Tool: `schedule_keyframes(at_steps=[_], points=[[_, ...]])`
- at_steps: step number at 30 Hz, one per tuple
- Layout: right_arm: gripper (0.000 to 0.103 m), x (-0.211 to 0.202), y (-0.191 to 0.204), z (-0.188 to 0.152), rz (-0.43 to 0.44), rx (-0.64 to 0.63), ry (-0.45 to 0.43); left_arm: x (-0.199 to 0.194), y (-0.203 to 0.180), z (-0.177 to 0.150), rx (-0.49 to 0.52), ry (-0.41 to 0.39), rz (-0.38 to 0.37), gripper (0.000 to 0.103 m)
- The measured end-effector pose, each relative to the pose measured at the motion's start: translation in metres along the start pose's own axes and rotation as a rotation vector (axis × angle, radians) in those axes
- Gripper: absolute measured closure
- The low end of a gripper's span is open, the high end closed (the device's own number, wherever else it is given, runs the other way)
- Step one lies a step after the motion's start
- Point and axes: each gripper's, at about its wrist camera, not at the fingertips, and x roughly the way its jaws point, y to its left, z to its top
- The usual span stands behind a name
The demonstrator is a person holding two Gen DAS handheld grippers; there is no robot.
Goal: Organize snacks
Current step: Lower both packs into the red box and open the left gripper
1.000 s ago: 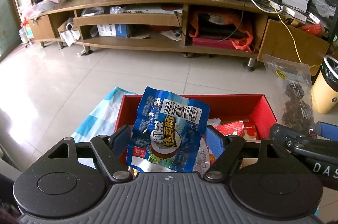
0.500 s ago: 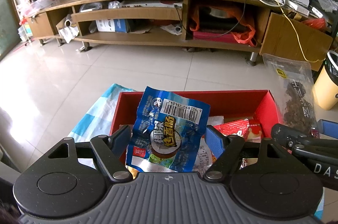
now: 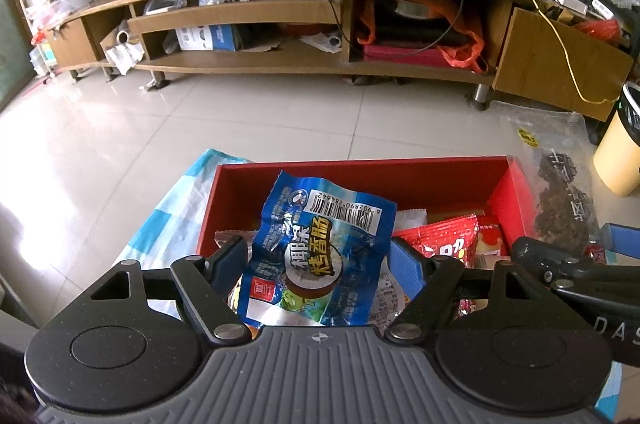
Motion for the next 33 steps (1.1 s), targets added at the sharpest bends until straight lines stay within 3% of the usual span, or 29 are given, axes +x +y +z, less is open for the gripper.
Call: schedule_keyframes(at_steps=[33], points=[[0.015,0.033,-0.007,0.004,0.009,0.004,0.081,0.017,-0.008,0.004,0.035,0.02,0.029,0.022]])
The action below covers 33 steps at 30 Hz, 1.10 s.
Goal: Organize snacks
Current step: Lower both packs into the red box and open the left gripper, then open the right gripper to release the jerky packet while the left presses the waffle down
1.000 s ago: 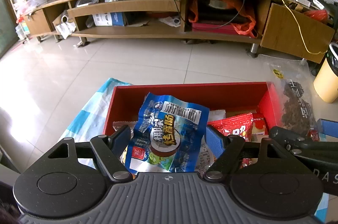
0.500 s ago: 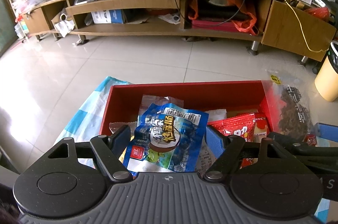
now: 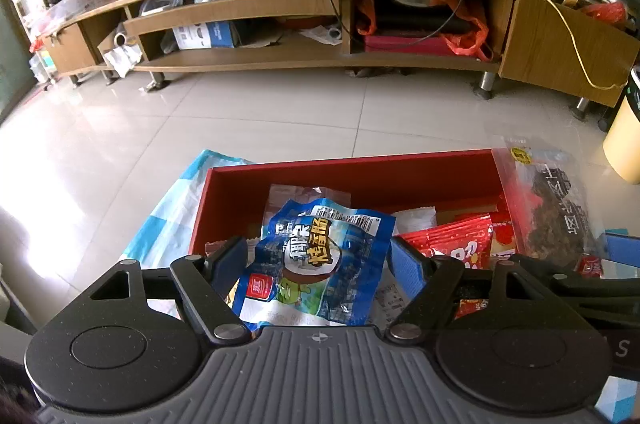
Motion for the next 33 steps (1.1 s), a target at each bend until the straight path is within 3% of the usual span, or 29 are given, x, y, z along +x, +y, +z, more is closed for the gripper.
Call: schedule_keyframes(at_steps=[16,33], points=[[0.013,0.022,0.0,-0.002,-0.009,-0.022,0.045,0.018,-0.007,-0.003,0.054,0.029,0.041,0.024],[0.011,0.024,0.006,-0.004,-0.034,-0.091,0.081,0.02,-0.006,-0.009,0.1,0.047,0.06,0.019]])
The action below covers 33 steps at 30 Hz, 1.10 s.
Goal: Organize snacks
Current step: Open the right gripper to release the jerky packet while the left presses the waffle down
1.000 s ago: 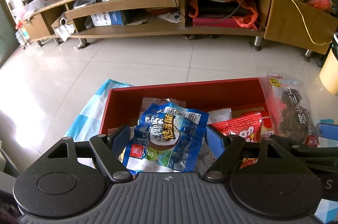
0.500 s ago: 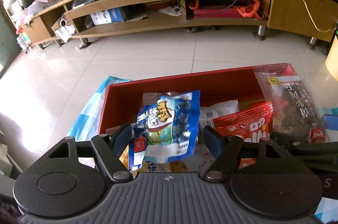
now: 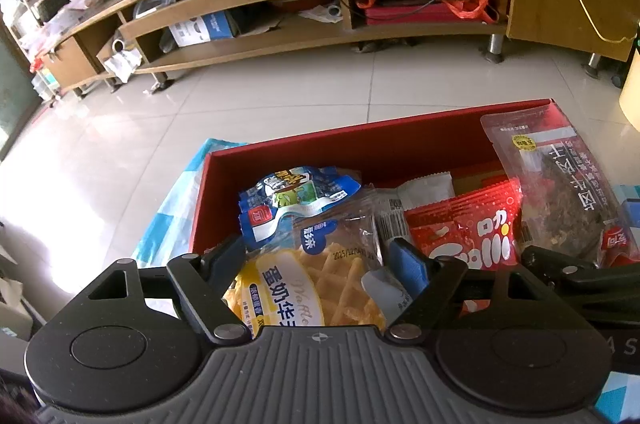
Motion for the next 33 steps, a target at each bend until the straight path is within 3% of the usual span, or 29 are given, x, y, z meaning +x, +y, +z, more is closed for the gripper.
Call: schedule_keyframes(at_steps=[19,33], points=[[0.011,-0.026,0.0,-0.008,0.041,0.002,0.013,-0.031,0.007,-0.006,0.013,-0.026,-0.045,0.017],[0.011,-0.04,0.002,-0.009,0.035,-0.007,-0.024,-0.042,0.015,-0.006,-0.024,-0.048,-0.058,0.016]])
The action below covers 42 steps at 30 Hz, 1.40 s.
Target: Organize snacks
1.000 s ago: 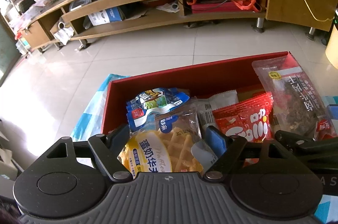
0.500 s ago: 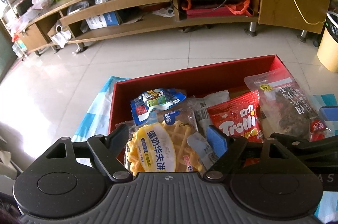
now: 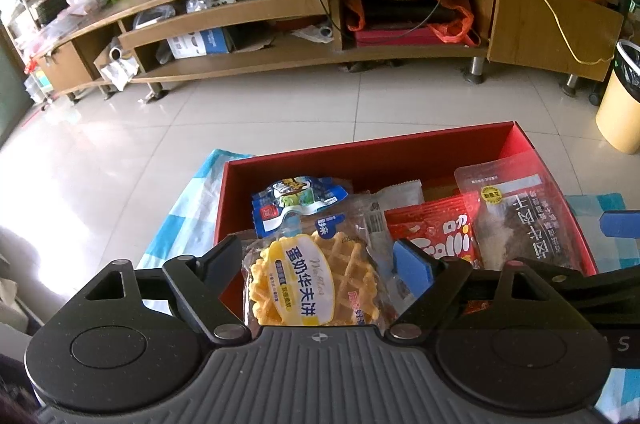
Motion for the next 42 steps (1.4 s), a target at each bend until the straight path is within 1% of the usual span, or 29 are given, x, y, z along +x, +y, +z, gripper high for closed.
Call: schedule_keyframes(at_steps=[9,15,29,34,42], points=[[0.01,-0.011,-0.001,-0.007,0.003,0.011,-0.012,-0.011,0.003,-0.005,-0.013,-0.01,-0.011,0.012],[0.01,-0.022,-0.002,-0.019,-0.001,0.018,-0.014,-0.021,0.006,-0.011,-0.026,-0.014,-0.02,0.011],[0.01,-0.042,-0.013,-0.042,-0.023,0.073,-0.028,-0.04,0.008,-0.043,-0.041,0.01,-0.029,0.009],[0.01,-0.051,-0.005,-0.054,-0.022,0.059,-0.032,-0.05,0.007,-0.059,-0.036,0.012,-0.031,0.009],[0.01,-0.065,-0.001,-0.067,-0.016,0.055,-0.043,-0.063,0.007,-0.074,-0.025,0.004,-0.019,0.008]])
